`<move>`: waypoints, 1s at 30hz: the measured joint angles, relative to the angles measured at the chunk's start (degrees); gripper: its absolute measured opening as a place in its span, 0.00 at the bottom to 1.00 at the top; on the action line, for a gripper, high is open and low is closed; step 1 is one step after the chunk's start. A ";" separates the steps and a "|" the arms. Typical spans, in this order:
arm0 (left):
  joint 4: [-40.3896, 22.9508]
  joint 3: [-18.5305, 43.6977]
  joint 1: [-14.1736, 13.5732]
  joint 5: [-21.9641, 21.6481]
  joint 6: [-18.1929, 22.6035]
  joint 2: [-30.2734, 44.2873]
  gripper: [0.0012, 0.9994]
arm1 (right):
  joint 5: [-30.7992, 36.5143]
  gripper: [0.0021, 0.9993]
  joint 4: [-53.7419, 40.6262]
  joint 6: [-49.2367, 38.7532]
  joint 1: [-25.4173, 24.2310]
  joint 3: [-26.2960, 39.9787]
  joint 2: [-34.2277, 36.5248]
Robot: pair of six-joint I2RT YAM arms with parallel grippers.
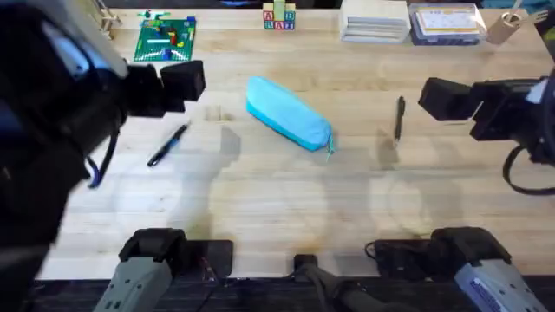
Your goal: Unzip the bag, pick up the pens from the table one at a time and place them inside, then zip the bag closed.
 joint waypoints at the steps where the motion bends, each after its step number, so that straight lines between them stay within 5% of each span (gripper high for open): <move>1: -1.34 1.67 0.00 -0.01 0.08 1.93 0.99 | 0.01 1.00 -1.14 -0.09 0.00 0.99 1.25; 13: -10.11 15.28 0.00 0.20 0.52 18.69 0.99 | 0.00 1.00 -10.42 -0.52 0.00 7.49 14.57; 30: -12.29 16.30 0.00 0.39 0.69 23.83 0.99 | 0.01 1.00 -10.37 -0.69 0.01 7.75 20.51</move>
